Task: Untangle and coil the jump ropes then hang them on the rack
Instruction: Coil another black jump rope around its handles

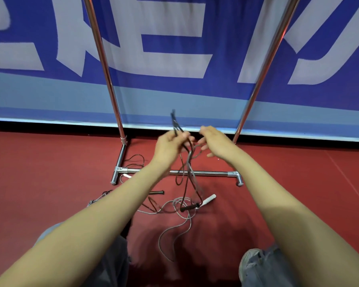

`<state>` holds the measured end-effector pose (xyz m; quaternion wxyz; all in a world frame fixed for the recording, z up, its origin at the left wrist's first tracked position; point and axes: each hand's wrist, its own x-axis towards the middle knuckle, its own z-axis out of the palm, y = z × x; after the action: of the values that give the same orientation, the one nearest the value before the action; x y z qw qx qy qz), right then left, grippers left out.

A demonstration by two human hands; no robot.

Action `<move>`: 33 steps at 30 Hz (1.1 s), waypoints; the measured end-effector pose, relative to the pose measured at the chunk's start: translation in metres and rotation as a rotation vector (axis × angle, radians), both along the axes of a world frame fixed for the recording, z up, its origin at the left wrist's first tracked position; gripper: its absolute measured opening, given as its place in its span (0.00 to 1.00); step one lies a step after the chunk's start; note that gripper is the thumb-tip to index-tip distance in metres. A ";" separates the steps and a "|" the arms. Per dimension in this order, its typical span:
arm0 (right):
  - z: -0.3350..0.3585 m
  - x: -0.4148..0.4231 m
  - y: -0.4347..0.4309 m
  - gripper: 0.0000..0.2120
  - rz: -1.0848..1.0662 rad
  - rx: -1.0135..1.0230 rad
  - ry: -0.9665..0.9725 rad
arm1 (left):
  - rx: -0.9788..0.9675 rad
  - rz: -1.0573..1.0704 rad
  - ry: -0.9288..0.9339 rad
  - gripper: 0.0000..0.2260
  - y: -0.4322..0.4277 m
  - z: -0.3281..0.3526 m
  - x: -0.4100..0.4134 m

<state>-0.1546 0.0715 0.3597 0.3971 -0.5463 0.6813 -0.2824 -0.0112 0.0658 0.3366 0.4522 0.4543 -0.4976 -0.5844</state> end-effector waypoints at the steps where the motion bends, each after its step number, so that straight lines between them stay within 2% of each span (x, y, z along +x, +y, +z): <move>1: -0.004 0.000 0.002 0.13 0.048 0.056 0.003 | 0.029 0.030 0.053 0.06 -0.003 0.005 0.002; 4: -0.020 -0.004 0.006 0.09 0.288 0.131 0.160 | 0.061 0.009 0.092 0.06 -0.005 0.011 0.007; 6: -0.028 -0.009 0.007 0.07 0.375 0.156 0.415 | 0.087 0.001 0.158 0.05 -0.005 0.017 0.008; 9: -0.040 -0.017 0.008 0.17 0.376 0.241 0.823 | 0.120 0.014 0.282 0.06 -0.008 0.025 0.012; 10: -0.042 -0.018 0.007 0.23 0.330 0.219 0.825 | 0.119 0.014 0.291 0.06 -0.008 0.027 0.013; 12: -0.036 -0.015 0.006 0.30 0.268 0.100 0.521 | 0.103 0.013 0.251 0.05 -0.005 0.027 0.012; 13: -0.030 -0.012 0.006 0.28 0.278 0.037 0.313 | 0.087 0.005 0.231 0.05 -0.004 0.026 0.011; 14: -0.024 -0.008 0.007 0.21 0.308 -0.017 0.153 | 0.076 -0.006 0.228 0.05 -0.004 0.026 0.010; 15: -0.021 -0.006 0.008 0.13 0.336 -0.039 0.089 | 0.079 -0.022 0.247 0.05 -0.003 0.027 0.010; 17: -0.019 -0.001 0.011 0.05 0.375 -0.053 0.095 | 0.110 -0.050 0.329 0.05 -0.005 0.031 0.010; 19: -0.026 0.000 0.010 0.04 0.358 -0.063 0.157 | 0.152 -0.027 0.429 0.05 -0.008 0.031 0.011; 22: -0.023 -0.001 0.007 0.09 0.265 -0.139 0.236 | 0.218 0.106 0.537 0.09 -0.013 0.028 0.014; 24: -0.012 -0.001 0.006 0.09 0.162 -0.198 0.169 | 0.271 0.102 0.524 0.16 -0.019 0.022 0.015; 26: 0.003 -0.003 0.006 0.09 0.067 -0.278 0.077 | 0.309 -0.016 0.356 0.23 -0.022 0.014 0.013; 27: 0.009 -0.005 0.006 0.09 0.037 -0.308 0.031 | 0.267 -0.122 0.206 0.22 -0.020 0.008 0.010; 28: 0.013 -0.005 0.006 0.10 0.024 -0.323 -0.004 | 0.196 -0.257 0.047 0.20 -0.016 0.001 0.007; 30: 0.017 -0.005 0.008 0.10 0.043 -0.313 0.000 | 0.019 -0.444 -0.258 0.07 -0.003 -0.007 0.002; 33: 0.016 -0.003 0.011 0.11 0.046 -0.308 0.017 | -0.220 -0.504 -0.670 0.07 0.005 -0.019 0.003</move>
<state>-0.1571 0.0821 0.3761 0.3092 -0.6185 0.6207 -0.3695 -0.0083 0.0707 0.3179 0.1543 0.4323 -0.7716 -0.4404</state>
